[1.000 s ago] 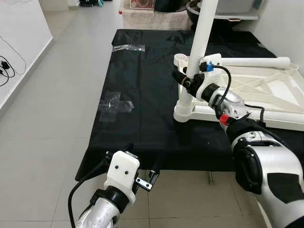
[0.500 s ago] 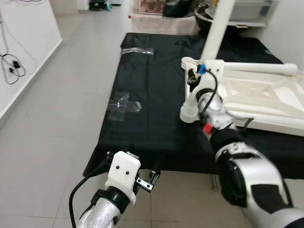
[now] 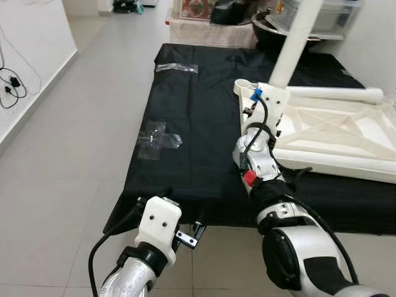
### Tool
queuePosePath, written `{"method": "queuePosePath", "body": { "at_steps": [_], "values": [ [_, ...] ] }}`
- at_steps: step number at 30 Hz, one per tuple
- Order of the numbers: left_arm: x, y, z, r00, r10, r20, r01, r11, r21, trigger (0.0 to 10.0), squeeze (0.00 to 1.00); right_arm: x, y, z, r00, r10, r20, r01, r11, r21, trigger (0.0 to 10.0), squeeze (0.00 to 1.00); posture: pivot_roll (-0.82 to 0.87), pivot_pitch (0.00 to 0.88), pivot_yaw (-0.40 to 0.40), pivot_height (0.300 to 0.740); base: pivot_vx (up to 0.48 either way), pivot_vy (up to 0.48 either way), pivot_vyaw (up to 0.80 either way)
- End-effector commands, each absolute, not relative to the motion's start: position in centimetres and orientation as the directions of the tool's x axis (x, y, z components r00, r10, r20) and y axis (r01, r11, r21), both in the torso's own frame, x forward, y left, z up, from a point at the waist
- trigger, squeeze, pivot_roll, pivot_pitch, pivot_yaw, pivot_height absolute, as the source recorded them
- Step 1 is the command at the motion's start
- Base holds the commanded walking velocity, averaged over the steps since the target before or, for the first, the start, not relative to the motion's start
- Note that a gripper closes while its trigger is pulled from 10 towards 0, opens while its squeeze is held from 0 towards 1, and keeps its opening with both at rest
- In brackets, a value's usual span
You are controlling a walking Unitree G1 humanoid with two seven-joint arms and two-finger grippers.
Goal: Building children table
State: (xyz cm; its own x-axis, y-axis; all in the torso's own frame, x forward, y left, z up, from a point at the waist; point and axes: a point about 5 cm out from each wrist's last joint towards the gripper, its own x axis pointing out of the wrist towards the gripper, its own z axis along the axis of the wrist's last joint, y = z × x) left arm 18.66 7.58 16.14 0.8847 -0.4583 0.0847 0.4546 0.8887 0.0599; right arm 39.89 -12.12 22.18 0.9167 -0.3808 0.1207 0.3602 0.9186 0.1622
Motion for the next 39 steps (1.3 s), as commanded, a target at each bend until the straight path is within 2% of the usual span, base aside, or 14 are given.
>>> {"method": "queuePosePath", "body": {
  "at_steps": [1, 3, 4, 8, 10, 14, 21, 25, 28, 33, 34, 35, 36, 39],
  "values": [
    [18.5, 7.5, 15.8, 0.881, -0.467, 0.074, 0.463, 0.884, 0.061, 10.0, 0.0, 39.8, -12.1, 21.9, 0.933, -0.329, 0.143, 0.305, 0.938, 0.166, 10.0, 1.0, 0.11, 0.103, -0.064, 0.74, 0.0, 0.0, 0.0],
    [18.5, 7.5, 15.8, 0.881, -0.468, 0.075, 0.464, 0.883, 0.061, 10.0, 0.0, 39.8, -12.4, 22.3, 0.943, -0.28, 0.179, 0.253, 0.955, 0.156, 10.0, 1.0, 0.11, 0.103, -0.064, 0.74, 0.0, 0.0, 0.0],
    [18.5, 7.5, 15.9, 0.88, -0.469, 0.075, 0.465, 0.883, 0.062, 10.0, 0.0, 39.8, -12.8, 22.6, 0.955, -0.21, 0.21, 0.179, 0.971, 0.158, 10.0, 0.0, 0.11, 0.1, -0.062, 0.74, 0.0, 0.0, 0.0],
    [18.6, 7.4, 15.8, 0.879, -0.47, 0.076, 0.467, 0.882, 0.062, 10.0, 0.0, 39.8, -14.4, 23.2, 0.951, -0.136, 0.276, 0.114, 0.989, 0.094, 10.0, 0.0, 0.11, 0.098, -0.061, 0.74, 0.0, 0.0, 0.0],
    [18.6, 7.4, 15.9, 0.879, -0.47, 0.077, 0.467, 0.882, 0.061, 10.0, 0.0, 40.0, -15.2, 23.5, 0.955, 0.037, 0.293, -0.06, 0.996, 0.07, 10.0, 0.0, 0.1, 0.1, -0.061, 0.74, 0.0, 0.0, 0.0],
    [18.6, 7.5, 15.8, 0.879, -0.47, 0.076, 0.466, 0.882, 0.062, 10.0, 0.0, 40.3, -17.3, 23.9, 0.944, 0.204, 0.259, -0.22, 0.975, 0.033, 10.0, 0.0, 0.1, 0.105, -0.062, 0.74, 0.0, 0.0, 0.0],
    [18.7, 7.6, 15.8, 0.881, -0.467, 0.073, 0.464, 0.884, 0.064, 10.0, 0.0, 40.6, -17.8, 23.8, 0.909, 0.363, 0.202, -0.381, 0.923, 0.056, 10.0, 0.0, 0.1, 0.112, -0.062, 0.74, 0.0, 0.0, 0.0],
    [18.8, 7.4, 15.9, 0.88, -0.469, 0.079, 0.465, 0.883, 0.061, 10.0, 0.0, 40.5, -16.6, 23.5, 0.805, 0.574, 0.149, -0.59, 0.8, 0.109, 10.0, 0.0, 0.11, 0.112, -0.063, 0.74, 0.0, 0.0, 0.0],
    [18.9, 7.1, 16.5, 0.871, -0.481, 0.101, 0.477, 0.877, 0.057, 10.0, 0.0, 39.9, -13.9, 23.1, 0.588, 0.807, 0.063, -0.807, 0.579, 0.115, 10.0, 0.0, 0.12, 0.113, -0.065, 0.74, 0.0, 0.0, 0.0],
    [18.9, 7.1, 16.7, 0.869, -0.482, 0.111, 0.479, 0.876, 0.054, 10.0, 0.0, 39.4, -12.3, 23.1, 0.447, 0.894, 0.022, -0.891, 0.443, 0.095, 10.0, 0.0, 0.12, 0.113, -0.068, 0.74, 0.0, 0.0, 0.0],
    [18.9, 7.0, 16.7, 0.87, -0.481, 0.11, 0.478, 0.877, 0.052, 10.0, 0.0, 39.3, -11.5, 23.1, 0.401, 0.916, 0.008, -0.913, 0.399, 0.085, 4.2, 0.0, 0.12, 0.113, -0.068, 0.74, 0.0, 0.0, 0.0],
    [18.9, 7.0, 16.7, 0.87, -0.481, 0.11, 0.479, 0.877, 0.052, 10.0, 0.0, 39.2, -10.8, 23.0, 0.376, 0.927, -0.003, -0.924, 0.375, 0.071, 2.8, 0.0, 0.12, 0.113, -0.068, 0.74, 0.0, 0.0, 0.0],
    [18.9, 7.0, 16.7, 0.869, -0.482, 0.11, 0.479, 0.876, 0.052, 10.0, 0.0, 39.1, -10.5, 22.9, 0.357, 0.934, -0.008, -0.932, 0.357, 0.064, 0.0, 0.0, 0.12, 0.114, -0.067, 0.74, 0.0, 0.0, 0.0],
    [18.9, 6.9, 16.6, 0.869, -0.482, 0.11, 0.479, 0.876, 0.052, 10.0, 0.0, 39.0, -10.1, 22.8, 0.352, 0.936, -0.004, -0.934, 0.352, 0.054, 0.0, 0.0, 0.12, 0.113, -0.067, 0.74, 0.0, 0.0, 0.0]
  ]
}}
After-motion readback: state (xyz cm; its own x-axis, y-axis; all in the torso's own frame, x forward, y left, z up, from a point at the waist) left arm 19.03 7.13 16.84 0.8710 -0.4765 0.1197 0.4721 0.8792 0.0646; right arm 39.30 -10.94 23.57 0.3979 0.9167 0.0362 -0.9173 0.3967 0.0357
